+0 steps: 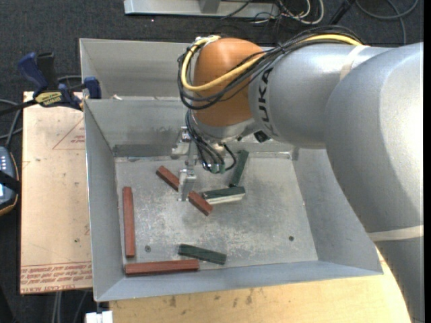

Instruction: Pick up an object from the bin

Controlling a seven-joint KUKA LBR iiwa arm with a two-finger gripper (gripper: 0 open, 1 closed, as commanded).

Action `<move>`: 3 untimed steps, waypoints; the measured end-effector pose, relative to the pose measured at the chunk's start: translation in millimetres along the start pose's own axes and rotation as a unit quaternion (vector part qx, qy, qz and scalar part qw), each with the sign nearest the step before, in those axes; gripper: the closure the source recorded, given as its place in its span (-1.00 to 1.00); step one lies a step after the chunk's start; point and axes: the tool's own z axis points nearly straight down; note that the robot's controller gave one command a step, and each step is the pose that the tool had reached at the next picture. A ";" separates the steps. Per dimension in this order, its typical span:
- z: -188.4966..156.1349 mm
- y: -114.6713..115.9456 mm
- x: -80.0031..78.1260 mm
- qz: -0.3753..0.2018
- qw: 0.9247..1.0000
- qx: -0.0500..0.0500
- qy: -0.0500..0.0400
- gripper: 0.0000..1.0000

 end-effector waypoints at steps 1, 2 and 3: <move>-5.0 -0.5 -1.9 0.001 1.000 0.000 -0.004 -1.00; 52.4 5.5 -12.4 0.008 1.000 -0.004 -0.013 1.00; 52.4 5.5 -12.4 0.008 1.000 -0.004 -0.013 1.00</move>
Offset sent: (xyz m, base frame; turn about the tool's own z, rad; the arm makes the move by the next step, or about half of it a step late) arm 0.0056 0.0034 -0.0617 0.0143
